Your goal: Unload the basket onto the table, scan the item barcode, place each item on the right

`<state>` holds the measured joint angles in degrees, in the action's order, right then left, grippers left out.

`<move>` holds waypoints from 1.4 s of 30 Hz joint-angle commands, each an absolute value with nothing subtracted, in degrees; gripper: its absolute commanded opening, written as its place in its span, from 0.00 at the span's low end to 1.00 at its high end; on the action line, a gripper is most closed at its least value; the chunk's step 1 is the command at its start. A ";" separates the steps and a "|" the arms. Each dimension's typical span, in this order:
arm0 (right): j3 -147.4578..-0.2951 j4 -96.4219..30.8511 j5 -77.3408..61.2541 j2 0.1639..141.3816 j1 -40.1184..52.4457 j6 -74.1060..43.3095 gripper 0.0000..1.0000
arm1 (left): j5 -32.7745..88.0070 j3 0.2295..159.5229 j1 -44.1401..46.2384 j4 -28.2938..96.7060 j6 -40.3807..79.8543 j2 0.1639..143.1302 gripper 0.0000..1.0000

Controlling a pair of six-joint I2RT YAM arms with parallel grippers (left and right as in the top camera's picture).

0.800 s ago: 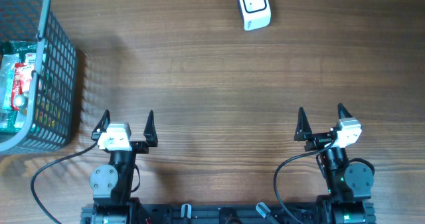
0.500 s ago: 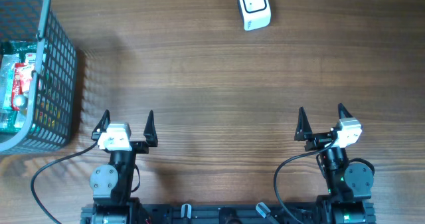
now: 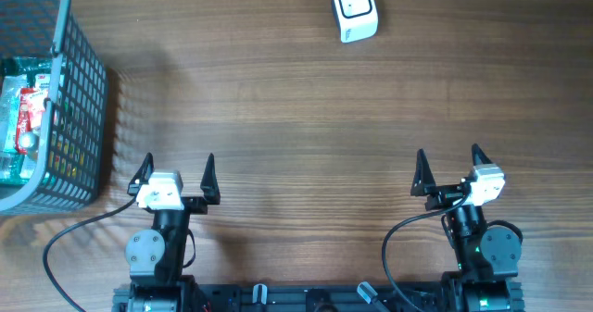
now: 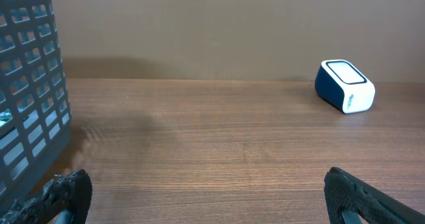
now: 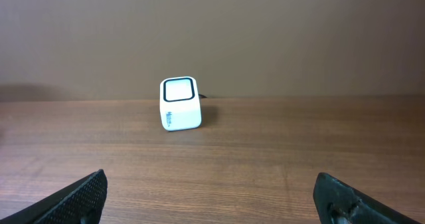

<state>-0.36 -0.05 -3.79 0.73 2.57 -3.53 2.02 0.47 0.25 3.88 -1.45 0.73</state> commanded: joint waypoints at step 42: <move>-0.30 0.10 -2.68 0.25 2.28 -3.03 1.00 | 0.21 48.03 -0.25 9.41 -7.07 21.02 1.00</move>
<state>-0.36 -0.08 -3.55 0.62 2.57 -3.53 0.10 32.73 0.14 -0.30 -6.37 11.49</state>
